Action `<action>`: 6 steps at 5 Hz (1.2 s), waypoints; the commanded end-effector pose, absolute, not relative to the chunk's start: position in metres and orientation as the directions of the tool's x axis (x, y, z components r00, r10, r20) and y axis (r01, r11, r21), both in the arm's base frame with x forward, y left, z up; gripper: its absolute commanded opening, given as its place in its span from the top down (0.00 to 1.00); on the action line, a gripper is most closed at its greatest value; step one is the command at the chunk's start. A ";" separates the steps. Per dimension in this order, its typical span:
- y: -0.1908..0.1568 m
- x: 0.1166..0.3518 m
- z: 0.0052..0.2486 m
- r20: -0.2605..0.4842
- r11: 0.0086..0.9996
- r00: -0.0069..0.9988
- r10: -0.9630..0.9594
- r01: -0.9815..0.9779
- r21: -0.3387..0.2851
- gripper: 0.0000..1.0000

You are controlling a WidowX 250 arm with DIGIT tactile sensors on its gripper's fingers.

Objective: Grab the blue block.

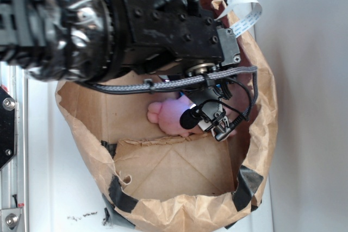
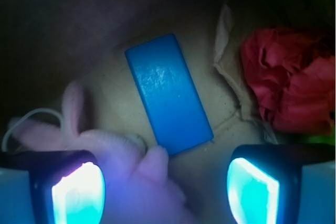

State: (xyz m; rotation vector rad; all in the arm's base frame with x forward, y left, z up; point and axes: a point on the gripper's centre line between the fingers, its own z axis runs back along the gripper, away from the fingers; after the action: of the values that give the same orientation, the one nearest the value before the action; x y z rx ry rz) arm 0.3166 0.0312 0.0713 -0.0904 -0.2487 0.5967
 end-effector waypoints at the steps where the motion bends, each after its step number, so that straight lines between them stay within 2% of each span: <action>1: 0.037 0.349 0.084 0.283 0.822 0.773 0.568 -0.542 -0.171 0.00; 3: 0.035 0.355 0.077 0.320 0.852 0.791 0.522 -0.505 -0.141 0.00; 5: 0.022 0.353 0.048 0.384 0.914 0.836 0.392 -0.402 -0.058 0.00; 6: 0.020 0.350 0.045 0.402 0.931 0.847 0.348 -0.361 -0.046 0.00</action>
State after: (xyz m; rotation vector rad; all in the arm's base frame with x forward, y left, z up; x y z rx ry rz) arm 0.3462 0.0288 0.0330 0.0420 -0.3851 0.4114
